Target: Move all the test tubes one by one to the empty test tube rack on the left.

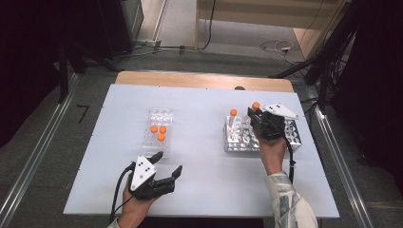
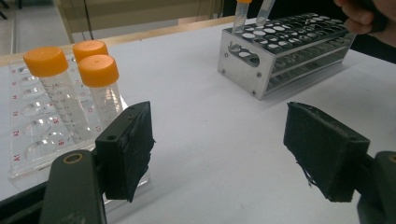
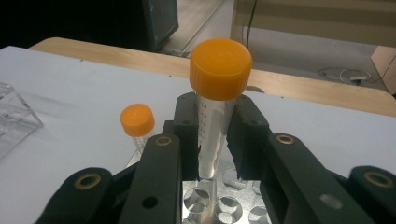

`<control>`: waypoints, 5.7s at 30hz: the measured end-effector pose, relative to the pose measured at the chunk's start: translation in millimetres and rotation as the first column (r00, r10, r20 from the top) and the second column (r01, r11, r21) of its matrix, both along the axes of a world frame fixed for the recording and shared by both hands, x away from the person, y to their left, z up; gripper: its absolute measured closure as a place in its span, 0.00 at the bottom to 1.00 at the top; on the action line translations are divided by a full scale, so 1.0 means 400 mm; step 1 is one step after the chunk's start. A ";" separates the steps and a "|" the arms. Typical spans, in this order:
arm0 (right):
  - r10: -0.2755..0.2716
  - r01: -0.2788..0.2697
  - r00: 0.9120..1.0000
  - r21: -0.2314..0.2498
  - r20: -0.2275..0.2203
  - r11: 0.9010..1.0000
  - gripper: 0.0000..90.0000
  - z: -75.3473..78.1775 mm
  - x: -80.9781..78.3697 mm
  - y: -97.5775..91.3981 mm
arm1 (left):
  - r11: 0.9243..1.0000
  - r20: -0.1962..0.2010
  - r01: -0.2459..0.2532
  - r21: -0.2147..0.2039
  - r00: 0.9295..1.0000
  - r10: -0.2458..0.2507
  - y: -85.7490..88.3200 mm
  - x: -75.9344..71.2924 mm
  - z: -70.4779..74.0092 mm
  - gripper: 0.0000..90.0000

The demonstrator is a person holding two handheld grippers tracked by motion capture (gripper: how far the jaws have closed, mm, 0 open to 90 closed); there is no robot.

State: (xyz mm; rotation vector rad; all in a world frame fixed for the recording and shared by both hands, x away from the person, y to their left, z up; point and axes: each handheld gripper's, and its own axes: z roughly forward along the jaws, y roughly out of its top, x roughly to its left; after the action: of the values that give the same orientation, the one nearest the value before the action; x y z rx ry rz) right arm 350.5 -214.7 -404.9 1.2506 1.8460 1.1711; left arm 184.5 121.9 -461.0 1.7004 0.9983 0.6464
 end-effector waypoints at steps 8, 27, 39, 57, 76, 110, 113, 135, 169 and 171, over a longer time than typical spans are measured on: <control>0.022 -0.022 0.999 0.011 0.027 1.000 0.80 0.023 -0.028 -0.015 | 1.000 -0.001 -0.001 0.000 1.000 0.001 -0.001 0.000 -0.001 0.27; 0.093 -0.095 0.995 0.050 0.048 0.994 0.80 0.031 -0.109 -0.041 | 1.000 -0.001 -0.001 0.005 1.000 0.001 -0.002 0.000 -0.002 0.27; 0.138 -0.140 0.989 0.054 0.051 0.989 0.80 0.023 -0.153 -0.040 | 1.000 0.001 -0.005 0.008 1.000 0.005 -0.001 0.000 -0.002 0.27; 0.216 -0.218 0.975 0.040 0.041 0.975 0.80 0.004 -0.203 0.000 | 1.000 0.001 -0.005 0.012 1.000 0.005 0.000 0.000 -0.002 0.27; 0.267 -0.268 0.963 0.032 0.036 0.963 0.80 -0.005 -0.225 0.034 | 1.000 0.003 -0.004 0.009 1.000 0.004 0.001 -0.001 -0.002 0.27; 0.336 -0.336 0.942 0.002 -0.010 0.942 0.80 -0.052 -0.239 0.100 | 1.000 0.007 -0.005 0.004 1.000 0.005 0.002 -0.004 0.000 0.27; 0.344 -0.344 0.939 0.000 -0.012 0.939 0.80 -0.055 -0.240 0.106 | 1.000 0.009 -0.004 0.004 1.000 0.004 0.002 -0.004 0.000 0.27; 0.395 -0.396 0.918 -0.021 -0.040 0.918 0.80 -0.083 -0.255 0.153 | 1.000 0.023 0.005 -0.002 1.000 -0.005 -0.001 -0.009 0.005 0.27; 0.488 -0.492 0.870 -0.044 -0.074 0.870 0.80 -0.112 -0.290 0.241 | 1.000 0.051 0.024 -0.019 0.998 -0.023 -0.010 -0.016 0.025 0.27; 0.491 -0.494 0.868 -0.042 -0.074 0.868 0.80 -0.112 -0.293 0.245 | 0.999 0.052 0.025 -0.019 0.998 -0.024 -0.011 -0.016 0.025 0.27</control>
State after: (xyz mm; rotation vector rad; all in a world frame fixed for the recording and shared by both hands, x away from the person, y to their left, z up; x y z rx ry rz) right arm 233.4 -116.8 -449.7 0.8012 2.3133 1.3329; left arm 178.3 117.6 -450.8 1.6681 0.9433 0.6586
